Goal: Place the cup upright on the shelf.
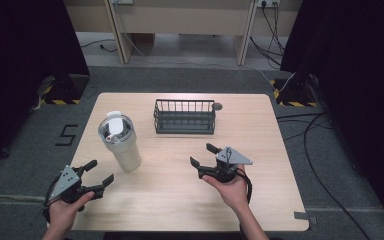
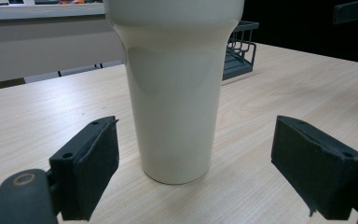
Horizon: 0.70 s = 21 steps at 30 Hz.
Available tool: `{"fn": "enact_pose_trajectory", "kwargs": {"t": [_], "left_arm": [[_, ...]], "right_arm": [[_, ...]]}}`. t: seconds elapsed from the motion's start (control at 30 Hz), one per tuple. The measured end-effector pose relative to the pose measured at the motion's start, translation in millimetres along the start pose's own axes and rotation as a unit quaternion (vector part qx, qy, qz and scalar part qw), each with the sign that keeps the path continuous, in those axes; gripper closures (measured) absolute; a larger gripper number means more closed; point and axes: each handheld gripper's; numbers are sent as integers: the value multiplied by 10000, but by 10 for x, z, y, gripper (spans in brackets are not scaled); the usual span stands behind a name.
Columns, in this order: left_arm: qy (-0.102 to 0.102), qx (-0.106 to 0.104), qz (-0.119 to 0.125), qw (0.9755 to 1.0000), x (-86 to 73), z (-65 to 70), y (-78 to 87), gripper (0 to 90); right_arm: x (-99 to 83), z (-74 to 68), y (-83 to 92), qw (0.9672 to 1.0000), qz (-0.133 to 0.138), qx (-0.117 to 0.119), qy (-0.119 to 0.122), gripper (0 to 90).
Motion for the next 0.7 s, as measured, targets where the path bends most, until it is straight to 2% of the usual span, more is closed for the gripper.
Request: {"fn": "enact_pose_trajectory", "kwargs": {"t": [0.3,0.7], "left_arm": [[-14,-9,6,10000,6,-2,-1,144],[-10,-7,9,10000,8,-8,1,144]], "right_arm": [[50,-56,-141,9999,3,145,-61,237],[58,-143,-408,9995,-6,294,-63,186]]}}
Point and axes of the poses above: each handheld gripper's, and its own axes: y roughly backward along the jaws, x roughly out of its top, z roughly to its right, and after that the axes turned 8 degrees about z, right-handed
